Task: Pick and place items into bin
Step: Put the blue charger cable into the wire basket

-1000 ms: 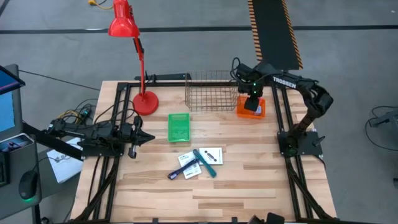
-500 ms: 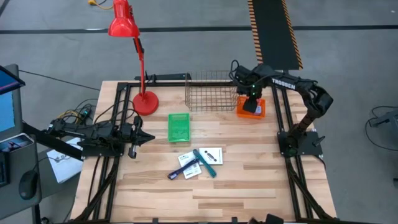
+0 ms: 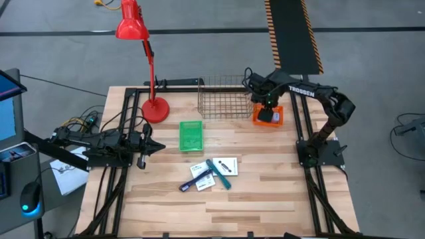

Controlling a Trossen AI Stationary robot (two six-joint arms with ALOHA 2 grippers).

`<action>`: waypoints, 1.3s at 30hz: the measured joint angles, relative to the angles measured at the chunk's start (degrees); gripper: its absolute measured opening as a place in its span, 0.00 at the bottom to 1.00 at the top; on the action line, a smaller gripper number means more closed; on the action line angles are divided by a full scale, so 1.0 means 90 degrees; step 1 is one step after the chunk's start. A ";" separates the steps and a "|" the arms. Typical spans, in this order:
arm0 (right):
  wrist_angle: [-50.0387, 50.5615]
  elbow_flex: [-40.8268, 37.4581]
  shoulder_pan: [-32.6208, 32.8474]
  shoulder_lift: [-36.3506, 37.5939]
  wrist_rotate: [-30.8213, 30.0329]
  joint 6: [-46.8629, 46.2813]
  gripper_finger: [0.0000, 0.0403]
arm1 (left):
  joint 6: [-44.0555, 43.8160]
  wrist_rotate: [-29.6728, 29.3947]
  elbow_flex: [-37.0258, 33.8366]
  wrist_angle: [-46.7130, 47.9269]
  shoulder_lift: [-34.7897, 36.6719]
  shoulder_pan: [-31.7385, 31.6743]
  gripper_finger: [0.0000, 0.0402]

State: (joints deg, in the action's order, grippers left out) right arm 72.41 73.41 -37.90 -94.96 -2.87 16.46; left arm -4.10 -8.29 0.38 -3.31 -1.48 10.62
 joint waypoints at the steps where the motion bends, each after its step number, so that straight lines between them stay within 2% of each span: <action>1: 0.0046 0.0000 0.0056 0.0005 0.0000 -0.0044 0.50 | -0.0001 0.0000 0.0000 0.0002 0.0000 0.0001 0.00; 11: 0.0559 -0.0001 0.0887 0.0019 0.0041 -0.0684 0.45 | 0.0000 0.0000 -0.0002 0.0000 0.0000 -0.0001 0.00; 16: 0.0556 -0.0005 0.1442 0.0255 0.0559 -0.0960 0.42 | 0.0000 0.0000 -0.0001 0.0002 0.0000 0.0000 0.00; 20: 0.0138 -0.0121 0.1974 0.0787 0.0916 -0.1284 0.41 | -0.0002 -0.0002 0.0000 0.0002 0.0000 0.0002 0.00; 24: -0.0908 -0.0875 0.2594 0.1720 0.0979 -0.1646 0.39 | 0.0000 -0.0002 -0.0002 0.0001 0.0000 0.0002 0.00; 30: -0.2658 -0.2591 0.3421 0.3179 0.0844 -0.2663 0.36 | 0.0000 0.0000 0.0000 0.0002 0.0000 0.0002 0.00; 34: -0.3740 -0.3692 0.3947 0.3863 0.0297 -0.3620 0.34 | 0.0000 -0.0002 -0.0002 0.0002 0.0000 0.0000 0.00; 39: -0.5055 -0.4740 0.4645 0.4234 -0.0653 -0.4883 0.32 | -0.0001 -0.0002 -0.0002 0.0000 0.0000 0.0000 0.00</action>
State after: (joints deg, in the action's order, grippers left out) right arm 26.91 30.74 3.91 -56.85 -8.75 -27.49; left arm -4.11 -8.32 0.36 -3.31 -1.48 10.62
